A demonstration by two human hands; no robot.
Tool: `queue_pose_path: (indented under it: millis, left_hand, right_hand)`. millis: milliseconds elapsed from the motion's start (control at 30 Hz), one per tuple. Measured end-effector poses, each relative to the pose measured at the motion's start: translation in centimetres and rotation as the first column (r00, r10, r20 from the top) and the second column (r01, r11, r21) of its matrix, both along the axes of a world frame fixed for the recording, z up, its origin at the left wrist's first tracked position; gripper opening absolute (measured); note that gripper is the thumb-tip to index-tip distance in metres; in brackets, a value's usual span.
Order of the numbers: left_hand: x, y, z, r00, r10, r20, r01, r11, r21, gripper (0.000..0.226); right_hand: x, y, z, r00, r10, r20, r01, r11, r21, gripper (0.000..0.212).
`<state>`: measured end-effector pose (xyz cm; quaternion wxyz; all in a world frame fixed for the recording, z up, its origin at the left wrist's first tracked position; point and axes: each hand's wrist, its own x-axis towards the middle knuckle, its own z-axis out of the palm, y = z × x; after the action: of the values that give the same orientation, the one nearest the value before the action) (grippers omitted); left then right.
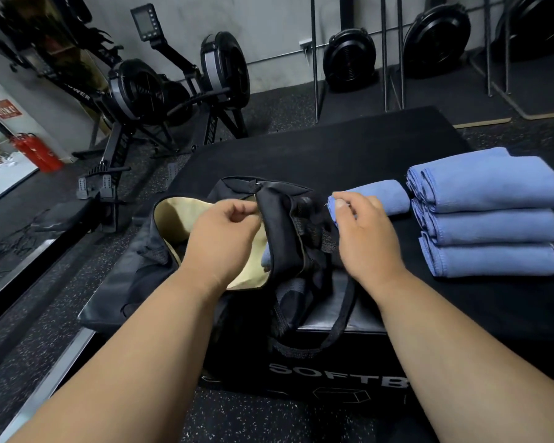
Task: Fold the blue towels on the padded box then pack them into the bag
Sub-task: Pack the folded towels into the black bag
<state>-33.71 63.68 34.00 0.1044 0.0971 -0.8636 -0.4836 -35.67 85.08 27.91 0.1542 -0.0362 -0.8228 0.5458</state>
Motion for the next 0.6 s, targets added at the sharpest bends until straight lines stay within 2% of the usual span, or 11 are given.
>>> queue_pose_path:
  millis: [33,133,300,433,600]
  left_hand:
    - [0.3,0.9,0.9,1.000,-0.013,-0.026,0.012,0.999,-0.031,0.014]
    - [0.9,3.1,2.8,0.996,-0.021,-0.084,0.015,0.997,-0.072,0.013]
    - [2.3,4.7,4.0,0.993,-0.051,-0.111,0.034,0.989,-0.145,0.013]
    - [3.2,5.2,3.3,0.993,-0.099,-0.059,0.092,0.990,-0.109,0.013]
    - [4.3,5.5,2.2,0.988,-0.153,-0.007,0.152,0.984,-0.096,0.014]
  right_hand:
    - [-0.4,0.6,-0.6,0.999,-0.046,0.024,0.045,0.998,0.049,0.032]
    - [-1.8,2.3,-2.6,0.990,-0.125,0.060,0.097,0.936,0.338,0.045]
    - [-4.0,4.1,-5.5,0.984,-0.075,0.162,-0.038,0.798,0.602,0.067]
    - [-5.2,4.1,-6.3,0.986,-0.125,0.113,0.011,0.717,0.697,0.066]
    - [-6.0,4.1,-6.8,0.986,-0.167,0.011,0.113,0.717,0.688,0.045]
